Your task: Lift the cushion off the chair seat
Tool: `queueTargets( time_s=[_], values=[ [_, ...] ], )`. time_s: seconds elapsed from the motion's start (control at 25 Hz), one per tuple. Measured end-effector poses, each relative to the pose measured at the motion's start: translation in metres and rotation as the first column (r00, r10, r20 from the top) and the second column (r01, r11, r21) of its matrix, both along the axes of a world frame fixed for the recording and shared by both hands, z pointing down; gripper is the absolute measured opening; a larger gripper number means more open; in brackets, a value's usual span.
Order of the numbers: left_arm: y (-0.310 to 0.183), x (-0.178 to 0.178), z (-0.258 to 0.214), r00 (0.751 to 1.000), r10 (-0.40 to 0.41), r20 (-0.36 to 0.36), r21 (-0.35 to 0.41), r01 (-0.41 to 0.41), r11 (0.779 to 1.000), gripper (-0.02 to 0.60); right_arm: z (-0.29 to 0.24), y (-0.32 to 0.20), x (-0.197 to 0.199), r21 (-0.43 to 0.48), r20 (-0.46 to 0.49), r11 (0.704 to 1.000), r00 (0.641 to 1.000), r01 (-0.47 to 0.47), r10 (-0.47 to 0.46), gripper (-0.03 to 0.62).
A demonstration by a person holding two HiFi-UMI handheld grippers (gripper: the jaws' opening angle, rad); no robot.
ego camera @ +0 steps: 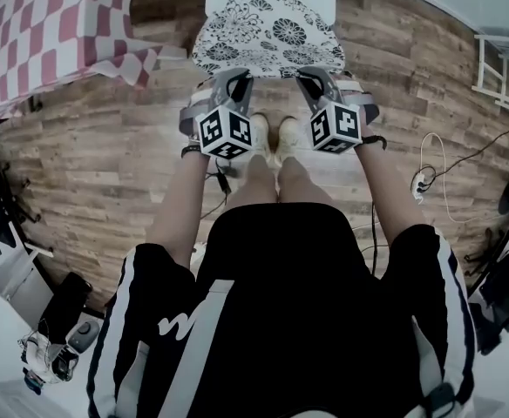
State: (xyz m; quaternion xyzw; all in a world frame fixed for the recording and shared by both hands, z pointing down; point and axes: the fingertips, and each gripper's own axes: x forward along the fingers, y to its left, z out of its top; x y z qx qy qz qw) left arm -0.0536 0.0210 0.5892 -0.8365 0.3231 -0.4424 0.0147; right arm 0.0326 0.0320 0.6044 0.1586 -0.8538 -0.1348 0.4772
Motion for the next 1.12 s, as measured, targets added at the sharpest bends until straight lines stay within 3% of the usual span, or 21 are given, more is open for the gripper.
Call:
queueTargets(
  time_s=[1.12],
  values=[
    [-0.005, 0.004, -0.072, 1.0, 0.013, -0.015, 0.093, -0.012, 0.996, 0.02, -0.073, 0.001, 0.002, 0.058, 0.054, 0.995, 0.996, -0.079, 0.075, 0.009]
  ],
)
